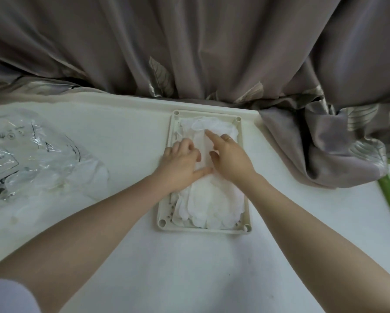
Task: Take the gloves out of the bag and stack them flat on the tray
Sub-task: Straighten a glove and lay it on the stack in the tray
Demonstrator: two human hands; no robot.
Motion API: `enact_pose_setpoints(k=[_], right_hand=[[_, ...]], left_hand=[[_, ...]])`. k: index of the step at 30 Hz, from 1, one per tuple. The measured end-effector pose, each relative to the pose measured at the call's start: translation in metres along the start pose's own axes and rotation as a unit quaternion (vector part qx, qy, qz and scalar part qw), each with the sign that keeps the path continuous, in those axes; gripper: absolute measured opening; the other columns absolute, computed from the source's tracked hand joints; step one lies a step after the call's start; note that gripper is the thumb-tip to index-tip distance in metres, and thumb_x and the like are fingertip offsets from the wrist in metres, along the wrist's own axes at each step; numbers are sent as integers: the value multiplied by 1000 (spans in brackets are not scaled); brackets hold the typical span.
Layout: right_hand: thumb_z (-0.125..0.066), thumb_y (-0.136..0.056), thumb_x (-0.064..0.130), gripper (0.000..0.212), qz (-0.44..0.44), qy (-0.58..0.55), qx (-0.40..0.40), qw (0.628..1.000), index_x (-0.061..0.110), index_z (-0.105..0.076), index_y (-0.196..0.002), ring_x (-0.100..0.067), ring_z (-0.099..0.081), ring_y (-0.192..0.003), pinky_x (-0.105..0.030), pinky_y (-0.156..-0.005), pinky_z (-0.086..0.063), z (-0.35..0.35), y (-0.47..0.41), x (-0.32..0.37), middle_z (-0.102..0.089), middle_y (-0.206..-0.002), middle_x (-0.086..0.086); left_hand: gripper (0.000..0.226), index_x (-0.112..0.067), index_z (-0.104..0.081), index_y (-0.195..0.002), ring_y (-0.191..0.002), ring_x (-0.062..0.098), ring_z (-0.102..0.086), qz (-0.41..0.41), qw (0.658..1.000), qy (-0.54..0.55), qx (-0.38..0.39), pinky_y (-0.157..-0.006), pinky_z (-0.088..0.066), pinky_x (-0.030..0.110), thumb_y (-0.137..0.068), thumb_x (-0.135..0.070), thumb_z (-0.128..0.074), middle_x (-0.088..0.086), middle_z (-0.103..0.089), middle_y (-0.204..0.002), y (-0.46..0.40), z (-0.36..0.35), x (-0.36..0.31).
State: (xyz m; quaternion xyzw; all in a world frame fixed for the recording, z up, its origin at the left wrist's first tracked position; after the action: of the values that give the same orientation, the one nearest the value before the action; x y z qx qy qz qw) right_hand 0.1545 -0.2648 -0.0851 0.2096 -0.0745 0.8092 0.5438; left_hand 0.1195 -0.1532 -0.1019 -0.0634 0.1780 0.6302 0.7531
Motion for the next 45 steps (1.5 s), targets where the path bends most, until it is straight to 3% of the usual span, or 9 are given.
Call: enact_pose_setpoints(k=[5, 8, 12, 18, 24, 31, 38, 41, 45], right_hand=[[-50, -96, 31, 75, -78, 34, 5, 996, 25, -2, -153, -28, -54, -109, -29, -69, -38, 14, -5, -8, -22, -150, -12], [-47, -97, 26, 49, -77, 32, -76, 994, 21, -36, -144, -27, -57, -90, -29, -64, -38, 27, 14, 9, -35, -139, -11], [-49, -94, 15, 21, 5, -32, -91, 995, 11, -63, -110, -25, -56, -77, -36, -67, -48, 19, 31, 57, -52, -111, -7], [-50, -92, 13, 20, 126, -39, 50, 990, 10, -64, -106, -26, -58, -90, -40, -78, -48, -38, 53, 148, -61, -102, -8], [-58, -91, 37, 46, 28, 43, 260, 964, 8, -50, -126, -26, -52, -110, -33, -88, -42, -128, 77, 172, -50, -121, -9], [-61, -88, 22, 38, -87, -79, 201, 972, 18, -36, -60, -17, -43, -71, -25, -56, -31, -141, 85, 174, -38, -68, 4], [-55, -61, 7, 10, -102, -629, 126, 760, 14, -48, -59, -14, -54, -66, -27, -72, -48, -82, 96, 182, -52, -62, 2], [-76, -28, 18, 35, -72, -761, 84, 639, 14, -57, -57, -20, -60, -70, -29, -66, -51, -51, 97, 180, -57, -71, -5], [-82, -24, 19, 39, -39, -772, 84, 629, 16, -59, -54, -26, -54, -73, -34, -71, -46, -21, 104, 173, -54, -69, -7]], left_hand=[[98, -21, -34, -140, -132, 22, -22, -8, 997, -73, 34, -106, -18, 36, -64, -78, -58, 2, -23, -141, 8, -8, -7], [97, -23, -25, -146, -137, 22, -13, -31, 997, -40, 50, -109, -12, 36, -70, -73, -58, 1, -18, -148, 19, 3, -5], [50, -23, -33, -143, -137, 18, -13, -66, 998, 5, -5, -108, -10, 31, -96, -35, -44, -1, -27, -147, 45, 30, 14], [29, -9, -56, -122, -117, 23, -46, -50, 997, 52, -41, -97, -34, 32, -96, -10, -42, 5, -54, -125, 106, 70, 77], [17, -14, -62, -100, -101, 11, -49, -55, 994, 90, 29, -87, -35, 21, -89, -27, -63, -4, -53, -115, 161, 64, 126], [53, -16, -49, -129, -126, 20, -37, -39, 994, -45, 89, -99, -31, 29, -82, -32, -69, 0, -40, -136, 188, 27, 168], [35, -17, -48, -124, -125, 20, -38, -1, 995, -87, 51, -92, -31, 28, -91, -25, -55, 1, -44, -133, 190, 20, 179], [36, -15, -48, -125, -127, 20, -37, 19, 991, -105, 80, -93, -32, 27, -91, -26, -54, 1, -43, -134, 191, 20, 183], [47, -20, -49, -127, -126, 20, -40, 20, 997, -69, 41, -98, -34, 29, -86, -41, -59, -2, -44, -133, 183, 50, 162]])
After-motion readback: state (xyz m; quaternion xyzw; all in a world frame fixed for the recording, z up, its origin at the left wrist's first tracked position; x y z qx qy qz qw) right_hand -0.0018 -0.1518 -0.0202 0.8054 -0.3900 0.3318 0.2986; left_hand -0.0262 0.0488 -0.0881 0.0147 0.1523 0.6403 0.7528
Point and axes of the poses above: each hand's wrist, its own y-axis away from the middle knuckle, its own z-axis out of the back of the hand, x = y × z, the point moved 6 cm from there along -y, towards the middle knuckle
